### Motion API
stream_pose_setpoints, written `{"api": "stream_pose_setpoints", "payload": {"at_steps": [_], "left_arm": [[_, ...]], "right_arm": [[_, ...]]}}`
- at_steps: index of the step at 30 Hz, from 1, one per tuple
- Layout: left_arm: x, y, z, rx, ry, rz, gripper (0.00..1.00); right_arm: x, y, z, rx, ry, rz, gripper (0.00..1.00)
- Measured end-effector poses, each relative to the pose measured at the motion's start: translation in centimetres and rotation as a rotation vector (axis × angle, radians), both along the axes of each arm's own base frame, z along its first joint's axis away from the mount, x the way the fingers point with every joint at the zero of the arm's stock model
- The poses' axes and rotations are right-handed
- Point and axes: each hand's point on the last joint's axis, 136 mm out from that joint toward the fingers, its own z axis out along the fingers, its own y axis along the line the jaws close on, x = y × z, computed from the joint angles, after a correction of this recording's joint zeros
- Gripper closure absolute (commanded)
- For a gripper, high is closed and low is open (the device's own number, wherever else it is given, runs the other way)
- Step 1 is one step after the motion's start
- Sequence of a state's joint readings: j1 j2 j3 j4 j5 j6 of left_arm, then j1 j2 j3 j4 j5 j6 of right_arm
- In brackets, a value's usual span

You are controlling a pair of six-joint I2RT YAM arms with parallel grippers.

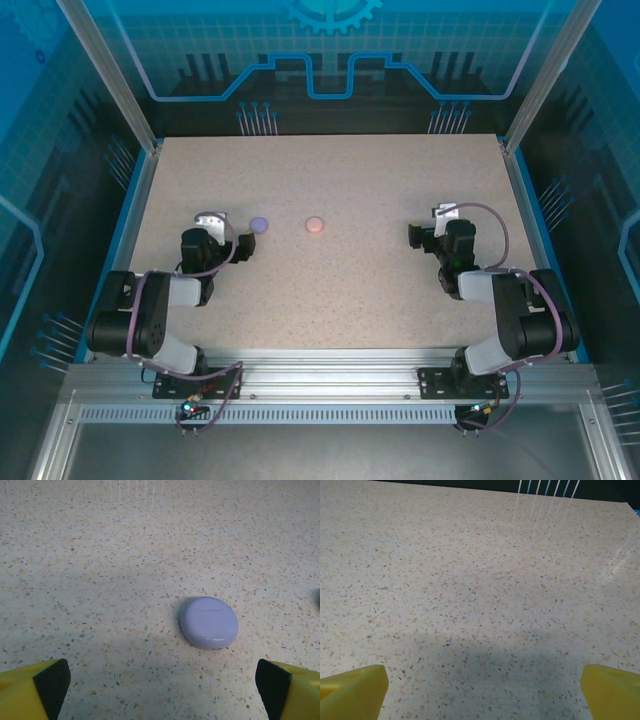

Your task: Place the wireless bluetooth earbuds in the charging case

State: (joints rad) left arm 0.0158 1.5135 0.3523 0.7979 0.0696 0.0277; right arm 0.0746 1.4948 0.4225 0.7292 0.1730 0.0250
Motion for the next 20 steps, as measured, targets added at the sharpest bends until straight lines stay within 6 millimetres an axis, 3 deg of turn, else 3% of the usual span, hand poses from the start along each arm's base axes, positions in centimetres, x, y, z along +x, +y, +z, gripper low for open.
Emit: {"api": "stream_pose_setpoints", "payload": {"at_steps": [8,20], "left_arm": [[1.3,0.5,1.5,0.002,-0.036,0.031,0.01],[1.4,0.9,1.4,-0.004,-0.033,0.059,0.01]], "right_arm": [[0.1,0.4,0.1,0.011,-0.005,0.021,0.0],[0.0,0.7,0.1,0.016,-0.004,0.042,0.0]]}}
